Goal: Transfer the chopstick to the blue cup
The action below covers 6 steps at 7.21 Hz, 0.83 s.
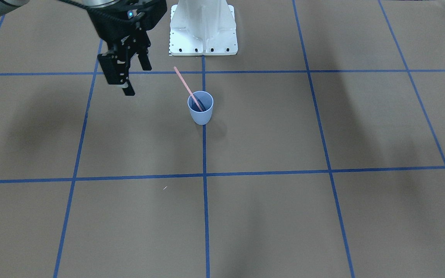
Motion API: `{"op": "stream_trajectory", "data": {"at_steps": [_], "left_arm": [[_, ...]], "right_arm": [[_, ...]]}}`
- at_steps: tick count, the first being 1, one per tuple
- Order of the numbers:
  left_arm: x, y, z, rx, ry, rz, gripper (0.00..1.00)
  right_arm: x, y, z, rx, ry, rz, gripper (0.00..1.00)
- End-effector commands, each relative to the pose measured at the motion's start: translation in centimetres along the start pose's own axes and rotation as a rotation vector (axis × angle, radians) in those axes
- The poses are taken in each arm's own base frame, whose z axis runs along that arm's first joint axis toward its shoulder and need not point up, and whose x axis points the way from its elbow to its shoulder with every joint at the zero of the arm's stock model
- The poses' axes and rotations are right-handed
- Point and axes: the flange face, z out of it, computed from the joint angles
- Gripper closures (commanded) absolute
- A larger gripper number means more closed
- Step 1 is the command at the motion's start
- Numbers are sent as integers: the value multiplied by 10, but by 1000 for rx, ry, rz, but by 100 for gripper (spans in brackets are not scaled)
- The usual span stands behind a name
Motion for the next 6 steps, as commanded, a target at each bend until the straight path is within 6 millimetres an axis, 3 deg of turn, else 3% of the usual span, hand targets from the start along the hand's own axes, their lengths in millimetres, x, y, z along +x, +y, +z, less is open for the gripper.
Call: {"op": "stream_trajectory", "data": {"at_steps": [1,2,3,4,6], "left_arm": [[4,2,-2,4,27,-1,2],[6,2,-5,9,27,3,2],[6,2,-5,10,27,4,2],[7,1,-6,12,29,8,2],[10,0,-8,16,28,12,2]], "right_arm": [[99,70,6,-116,64,95,2],[127,94,1,-148,91,83,2],[131,108,4,-166,113,94,0],[140,135,15,-218,159,106,0],[173,187,16,-303,234,175,0]]}}
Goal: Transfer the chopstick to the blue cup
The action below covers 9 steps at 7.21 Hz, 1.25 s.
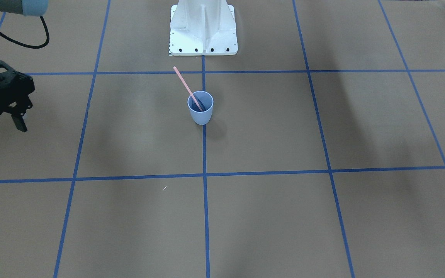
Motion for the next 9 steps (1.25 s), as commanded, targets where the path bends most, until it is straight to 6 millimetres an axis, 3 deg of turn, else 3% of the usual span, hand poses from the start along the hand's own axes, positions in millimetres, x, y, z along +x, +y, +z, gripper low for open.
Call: {"op": "stream_trajectory", "data": {"at_steps": [1,2,3,5,6,7,9], "left_arm": [[3,-1,-3,4,-1,5,2],[2,-1,-2,2,-1,3,2],[8,-3,-4,-19,0,-11,2],[41,-4,-31,-68,-9,-35,2],[42,-4,-31,-67,-9,-34,2],[43,-5,-32,-65,-10,-31,2],[43,-6,-32,-62,-10,-27,2]], "right_arm": [[63,69,33,-134,51,135,0],[93,122,52,-187,3,236,0],[113,181,54,-192,-68,347,0],[90,324,87,-298,-197,535,0],[76,382,94,-351,-216,612,0],[62,427,96,-389,-234,676,0],[50,468,95,-403,-264,755,0]]}}
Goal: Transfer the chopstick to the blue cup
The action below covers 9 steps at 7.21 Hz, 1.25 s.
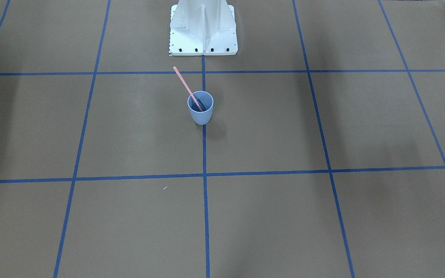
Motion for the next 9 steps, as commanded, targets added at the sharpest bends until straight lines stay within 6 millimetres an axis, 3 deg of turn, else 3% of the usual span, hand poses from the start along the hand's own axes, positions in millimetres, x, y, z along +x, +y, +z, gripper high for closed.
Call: {"op": "stream_trajectory", "data": {"at_steps": [1,2,4,6,9], "left_arm": [[1,-1,-1,4,0,5,2],[1,-1,-1,5,-1,6,2],[2,-2,-2,9,-1,11,2],[2,-2,-2,9,-2,11,2],[2,-2,-2,9,-4,11,2]], "right_arm": [[15,32,24,-17,-94,81,0],[17,34,31,-19,-138,139,0],[12,31,25,-8,-154,258,0],[15,25,29,-5,-169,255,0],[6,19,14,34,-183,214,0]]}}
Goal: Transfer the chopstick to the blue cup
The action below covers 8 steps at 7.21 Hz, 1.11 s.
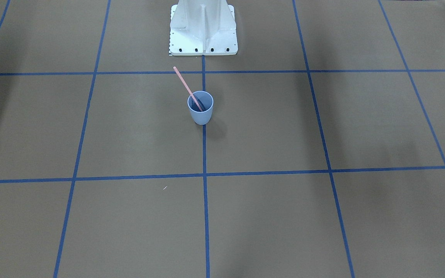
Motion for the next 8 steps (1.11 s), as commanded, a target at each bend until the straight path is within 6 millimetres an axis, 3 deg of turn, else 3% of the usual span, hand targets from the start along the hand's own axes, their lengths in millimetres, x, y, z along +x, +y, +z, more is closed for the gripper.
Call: {"op": "stream_trajectory", "data": {"at_steps": [1,8], "left_arm": [[0,0,0,-1,0,-1,2],[-6,5,6,-15,-1,-16,2]], "right_arm": [[-5,-2,-6,13,0,-11,0],[-14,-4,-16,34,4,-30,0]]}}
